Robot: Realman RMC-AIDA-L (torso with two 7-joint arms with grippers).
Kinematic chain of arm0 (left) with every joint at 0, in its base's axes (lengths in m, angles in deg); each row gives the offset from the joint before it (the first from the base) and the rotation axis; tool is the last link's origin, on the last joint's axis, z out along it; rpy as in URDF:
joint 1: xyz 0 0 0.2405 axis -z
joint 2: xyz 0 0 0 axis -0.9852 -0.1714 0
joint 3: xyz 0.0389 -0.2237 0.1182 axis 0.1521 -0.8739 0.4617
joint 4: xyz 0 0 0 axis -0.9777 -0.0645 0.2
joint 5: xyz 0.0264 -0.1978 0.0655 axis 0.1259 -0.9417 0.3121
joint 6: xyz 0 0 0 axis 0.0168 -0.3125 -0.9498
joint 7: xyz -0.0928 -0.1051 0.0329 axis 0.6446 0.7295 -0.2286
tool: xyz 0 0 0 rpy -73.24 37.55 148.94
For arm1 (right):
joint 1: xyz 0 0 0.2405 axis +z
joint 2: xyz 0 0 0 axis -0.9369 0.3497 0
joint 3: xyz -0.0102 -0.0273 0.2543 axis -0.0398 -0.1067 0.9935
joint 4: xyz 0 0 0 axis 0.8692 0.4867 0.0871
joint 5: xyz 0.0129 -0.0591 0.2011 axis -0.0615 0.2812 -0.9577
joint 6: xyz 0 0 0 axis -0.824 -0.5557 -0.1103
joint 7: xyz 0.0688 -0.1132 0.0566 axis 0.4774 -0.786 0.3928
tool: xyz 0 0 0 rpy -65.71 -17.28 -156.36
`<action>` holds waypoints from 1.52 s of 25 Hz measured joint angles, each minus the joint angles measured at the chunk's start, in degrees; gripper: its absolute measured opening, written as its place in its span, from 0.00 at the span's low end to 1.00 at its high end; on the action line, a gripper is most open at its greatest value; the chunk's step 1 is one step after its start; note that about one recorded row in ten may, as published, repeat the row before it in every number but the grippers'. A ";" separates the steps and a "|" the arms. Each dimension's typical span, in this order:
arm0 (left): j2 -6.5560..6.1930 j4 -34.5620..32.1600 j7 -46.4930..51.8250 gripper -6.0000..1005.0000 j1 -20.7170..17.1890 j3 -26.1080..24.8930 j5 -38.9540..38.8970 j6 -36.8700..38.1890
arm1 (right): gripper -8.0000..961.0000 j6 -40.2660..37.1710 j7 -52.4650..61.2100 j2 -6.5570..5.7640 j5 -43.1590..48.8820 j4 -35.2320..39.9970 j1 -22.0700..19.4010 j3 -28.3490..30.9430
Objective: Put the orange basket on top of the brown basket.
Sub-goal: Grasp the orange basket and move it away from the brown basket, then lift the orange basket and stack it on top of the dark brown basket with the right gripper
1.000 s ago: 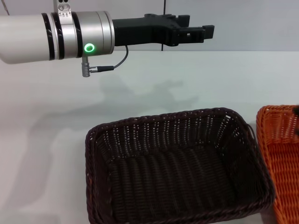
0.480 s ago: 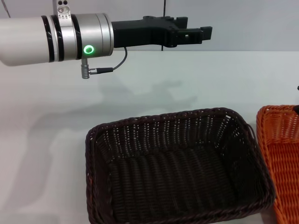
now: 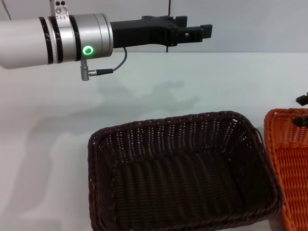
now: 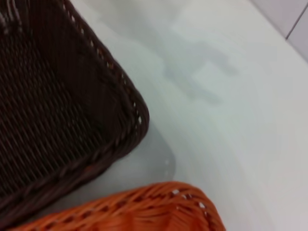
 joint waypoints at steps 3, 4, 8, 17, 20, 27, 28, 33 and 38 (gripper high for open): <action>-0.05 -0.14 0.00 0.84 0.05 -0.56 0.02 0.07 | 0.58 3.29 -0.02 0.05 1.90 -3.24 0.97 -1.12; -0.05 -0.14 0.00 0.84 0.05 -0.56 0.02 0.07 | 0.57 4.34 -0.15 0.07 2.26 -4.43 1.21 -1.55; -0.08 -1.09 0.00 0.84 0.53 -1.37 0.06 0.16 | 0.56 6.33 -1.22 0.04 3.10 -8.49 2.01 -2.37; -0.15 -2.75 -1.74 0.84 0.80 -1.73 0.36 0.93 | 0.46 2.65 -1.04 -2.61 6.05 -8.45 -1.78 1.59; -0.15 -3.36 -2.41 0.84 1.15 -2.05 0.33 0.93 | 0.40 -1.06 -0.90 -3.98 8.76 -8.02 -2.82 6.05; -0.15 -3.49 -3.07 0.84 1.35 -2.33 0.24 1.32 | 0.35 -7.30 0.33 -5.89 18.65 -7.92 -3.95 15.71; -0.15 -3.49 -3.11 0.84 1.34 -2.34 0.24 1.36 | 0.34 -7.43 0.86 -6.04 19.07 -7.93 -4.37 15.98; -0.22 -3.49 -3.64 0.84 1.16 -2.65 0.24 1.30 | 0.21 -7.92 1.82 -6.17 19.18 -7.95 -6.38 18.37; -0.33 -3.46 -3.78 0.84 0.86 -2.68 0.18 0.98 | 0.14 -9.06 1.41 -6.38 18.84 -7.74 -7.95 25.24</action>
